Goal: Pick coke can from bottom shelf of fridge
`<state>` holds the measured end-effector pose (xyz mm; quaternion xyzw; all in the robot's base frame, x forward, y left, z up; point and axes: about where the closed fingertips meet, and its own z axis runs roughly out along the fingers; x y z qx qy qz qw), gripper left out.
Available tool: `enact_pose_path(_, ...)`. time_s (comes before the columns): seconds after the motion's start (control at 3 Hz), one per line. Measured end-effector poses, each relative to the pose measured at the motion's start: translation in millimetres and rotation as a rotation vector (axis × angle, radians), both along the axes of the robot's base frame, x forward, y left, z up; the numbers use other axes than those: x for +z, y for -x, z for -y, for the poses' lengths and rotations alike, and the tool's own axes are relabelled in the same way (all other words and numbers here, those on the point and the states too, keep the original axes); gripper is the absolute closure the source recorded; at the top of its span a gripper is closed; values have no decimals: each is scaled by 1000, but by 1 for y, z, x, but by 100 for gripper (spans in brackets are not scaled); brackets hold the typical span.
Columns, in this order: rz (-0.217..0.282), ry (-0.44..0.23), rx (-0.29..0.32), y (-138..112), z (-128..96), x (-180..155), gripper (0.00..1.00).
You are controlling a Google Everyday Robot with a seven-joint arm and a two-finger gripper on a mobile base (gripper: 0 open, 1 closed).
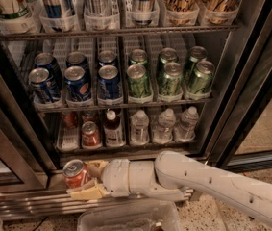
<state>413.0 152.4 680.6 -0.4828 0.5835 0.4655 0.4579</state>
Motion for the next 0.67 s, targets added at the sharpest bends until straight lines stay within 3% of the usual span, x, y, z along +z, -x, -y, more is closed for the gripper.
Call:
enact_pose_path(0.33, -39, 19, -47, 38, 17, 8, 100)
enact_pose_path(0.67, -40, 19, -51, 38, 19, 8, 100)
